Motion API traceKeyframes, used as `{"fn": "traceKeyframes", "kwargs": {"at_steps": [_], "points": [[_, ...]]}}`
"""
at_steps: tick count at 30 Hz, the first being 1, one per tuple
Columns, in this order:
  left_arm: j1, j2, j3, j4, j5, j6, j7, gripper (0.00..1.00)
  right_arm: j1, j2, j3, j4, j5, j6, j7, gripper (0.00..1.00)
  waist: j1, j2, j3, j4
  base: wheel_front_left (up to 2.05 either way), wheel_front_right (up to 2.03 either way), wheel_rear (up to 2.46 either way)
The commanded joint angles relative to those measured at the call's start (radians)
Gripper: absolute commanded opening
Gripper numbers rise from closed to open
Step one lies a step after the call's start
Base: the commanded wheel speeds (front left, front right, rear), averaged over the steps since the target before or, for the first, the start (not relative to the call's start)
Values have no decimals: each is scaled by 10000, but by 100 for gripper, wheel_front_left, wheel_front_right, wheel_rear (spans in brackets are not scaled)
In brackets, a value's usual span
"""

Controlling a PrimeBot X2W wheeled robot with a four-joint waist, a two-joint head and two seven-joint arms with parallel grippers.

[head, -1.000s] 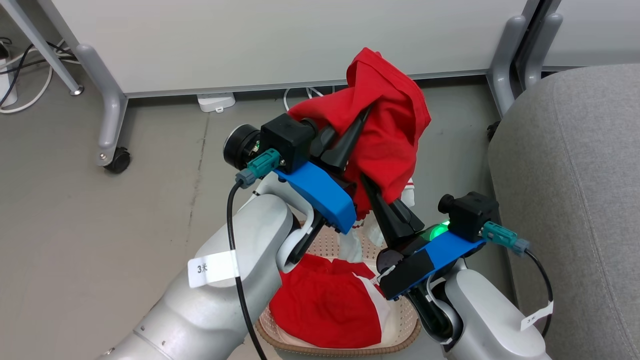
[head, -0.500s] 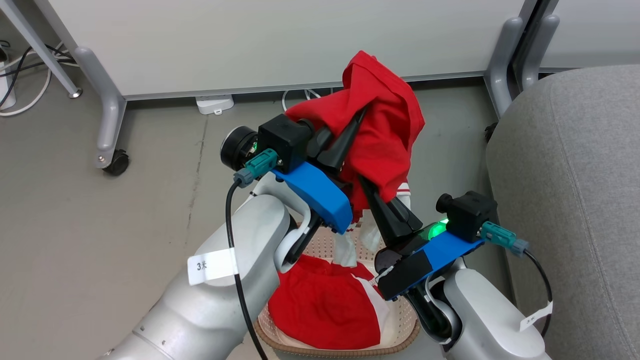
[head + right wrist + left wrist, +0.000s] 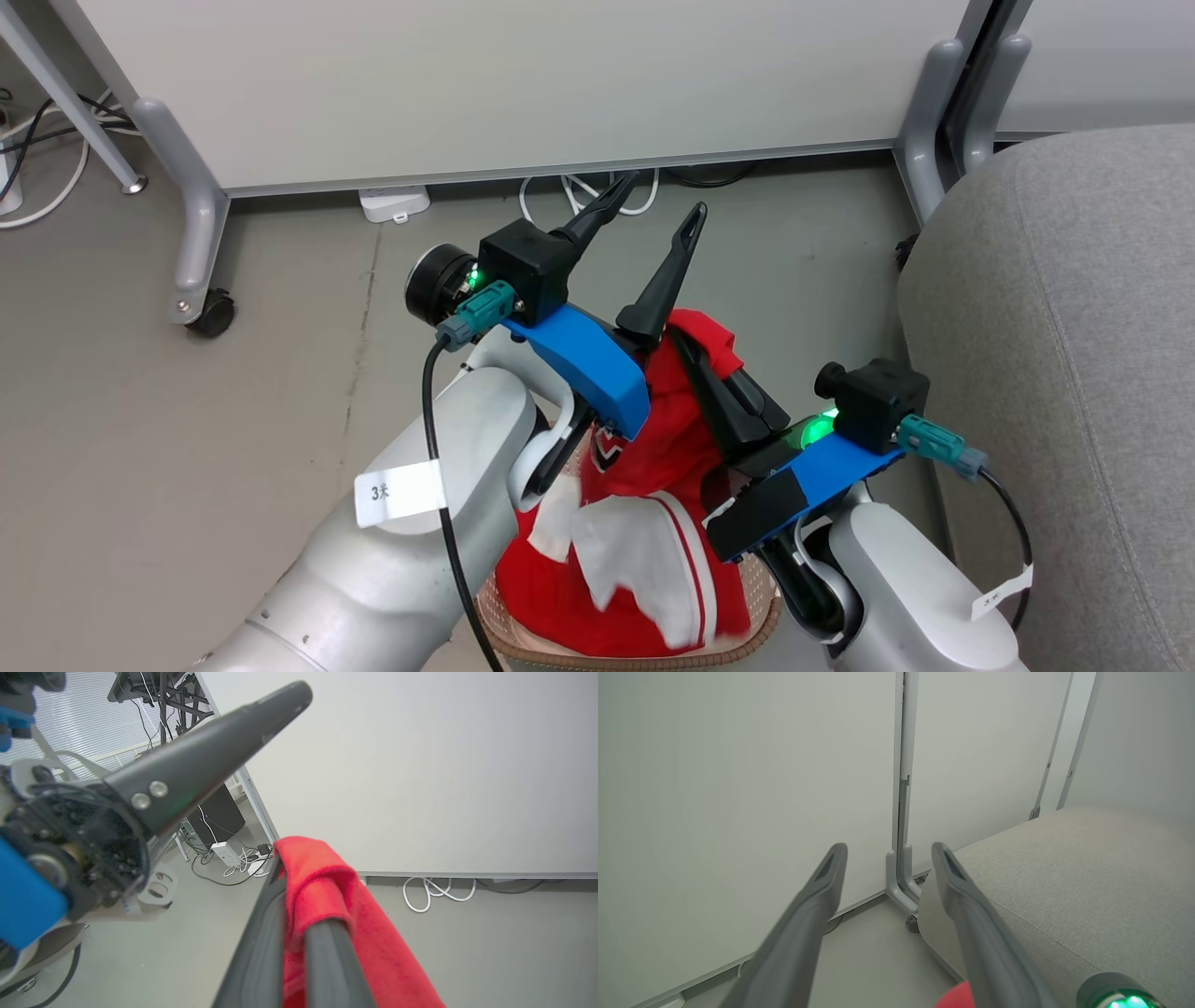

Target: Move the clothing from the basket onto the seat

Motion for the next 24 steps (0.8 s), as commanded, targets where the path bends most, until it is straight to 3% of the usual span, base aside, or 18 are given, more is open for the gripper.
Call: {"fn": "traceKeyframes", "kwargs": {"at_steps": [1,16,24], "points": [[45,-9,33,26,63,50,-51,100,84,-28,-26,-43,-42,4,-42,0,0,0,-25,-25,0,0,0],[275,110,208,-102,459,136,-51,100,205,-28,-281,-164,-908,4,-42,0,0,0,-24,-521,0,0,0],[349,312,334,-289,741,217,-50,100,258,-26,-1096,-350,-1685,4,-42,0,0,0,227,-1109,0,0,0]]}}
